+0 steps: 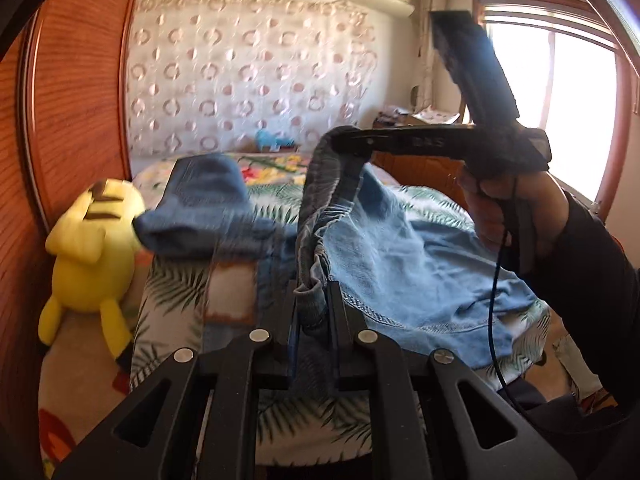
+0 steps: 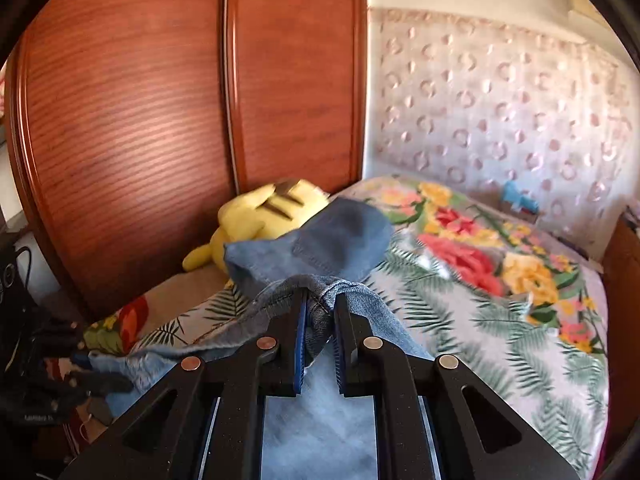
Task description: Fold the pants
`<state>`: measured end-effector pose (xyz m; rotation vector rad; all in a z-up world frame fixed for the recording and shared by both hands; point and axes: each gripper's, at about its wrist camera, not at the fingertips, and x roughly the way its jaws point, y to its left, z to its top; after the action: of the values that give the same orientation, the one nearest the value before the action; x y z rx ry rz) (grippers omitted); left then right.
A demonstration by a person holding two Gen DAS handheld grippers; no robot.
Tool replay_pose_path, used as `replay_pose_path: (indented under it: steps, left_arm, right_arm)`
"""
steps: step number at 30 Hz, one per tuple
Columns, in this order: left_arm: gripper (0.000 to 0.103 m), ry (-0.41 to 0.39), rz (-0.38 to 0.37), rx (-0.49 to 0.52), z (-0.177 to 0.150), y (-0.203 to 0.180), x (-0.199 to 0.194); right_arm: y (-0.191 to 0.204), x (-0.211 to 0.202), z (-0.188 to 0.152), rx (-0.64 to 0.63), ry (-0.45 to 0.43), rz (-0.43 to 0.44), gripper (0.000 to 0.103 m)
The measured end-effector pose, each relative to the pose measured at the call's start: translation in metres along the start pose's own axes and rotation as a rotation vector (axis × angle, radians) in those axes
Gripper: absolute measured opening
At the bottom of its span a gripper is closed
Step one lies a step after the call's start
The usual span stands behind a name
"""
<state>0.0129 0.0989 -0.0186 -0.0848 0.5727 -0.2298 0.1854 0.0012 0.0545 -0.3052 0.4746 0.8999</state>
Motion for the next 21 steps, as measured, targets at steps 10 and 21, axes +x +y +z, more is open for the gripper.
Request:
replay_pose_path:
  steps: [10, 21]
  left_arm:
    - [0.013, 0.074, 0.030, -0.041, -0.022, 0.016, 0.014]
    - [0.021, 0.124, 0.020, -0.068, -0.031, 0.022, 0.024]
  right_arm:
    - [0.005, 0.059, 0.024, 0.004, 0.101, 0.036, 0.012]
    - [0.006, 0.086, 0.021, 0.038, 0.156, 0.024, 0.026]
